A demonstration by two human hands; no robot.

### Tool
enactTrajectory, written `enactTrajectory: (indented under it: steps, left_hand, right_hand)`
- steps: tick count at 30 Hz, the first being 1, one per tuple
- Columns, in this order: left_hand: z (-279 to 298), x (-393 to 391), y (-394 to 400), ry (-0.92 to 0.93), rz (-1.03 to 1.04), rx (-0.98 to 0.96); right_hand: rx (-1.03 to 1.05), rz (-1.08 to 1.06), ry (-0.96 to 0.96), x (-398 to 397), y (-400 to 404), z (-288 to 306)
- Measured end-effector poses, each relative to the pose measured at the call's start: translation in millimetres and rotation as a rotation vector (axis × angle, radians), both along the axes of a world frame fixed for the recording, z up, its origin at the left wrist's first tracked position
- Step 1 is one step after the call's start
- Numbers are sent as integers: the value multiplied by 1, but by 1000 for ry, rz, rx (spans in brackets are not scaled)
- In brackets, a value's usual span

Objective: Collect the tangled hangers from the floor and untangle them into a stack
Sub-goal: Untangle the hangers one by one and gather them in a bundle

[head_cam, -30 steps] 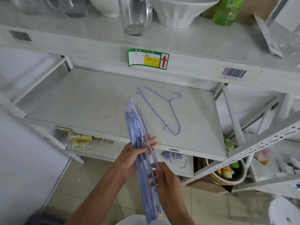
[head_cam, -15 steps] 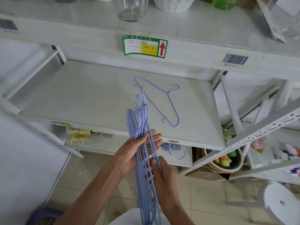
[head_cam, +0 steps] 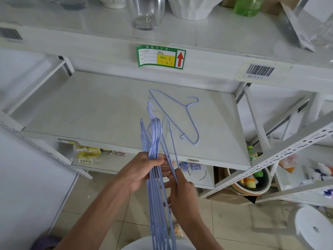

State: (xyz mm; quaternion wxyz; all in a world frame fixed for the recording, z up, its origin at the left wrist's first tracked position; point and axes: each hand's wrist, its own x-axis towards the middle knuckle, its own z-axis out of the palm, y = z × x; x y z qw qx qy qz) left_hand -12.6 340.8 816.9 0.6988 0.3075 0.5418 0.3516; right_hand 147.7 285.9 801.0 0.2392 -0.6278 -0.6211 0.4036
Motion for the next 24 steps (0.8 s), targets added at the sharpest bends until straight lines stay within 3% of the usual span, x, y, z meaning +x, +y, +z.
enactTrajectory:
  steps: [9, 14, 17, 21, 24]
  left_hand:
    - [33, -28, 11, 128, -185, 150]
    - [47, -50, 14, 89, -406, 248]
    - [40, -52, 13, -2, -399, 285]
    - [26, -51, 12, -284, -148, 251]
    - [12, -42, 15, -417, 71, 218]
  right_hand:
    - [236, 122, -640, 4, 19, 15]
    - [252, 106, -699, 23, 26, 27]
    - [172, 8, -561, 31, 39, 21]
    - [-2, -131, 9, 32, 45, 18]
    - [-62, -255, 307, 23, 28, 13]
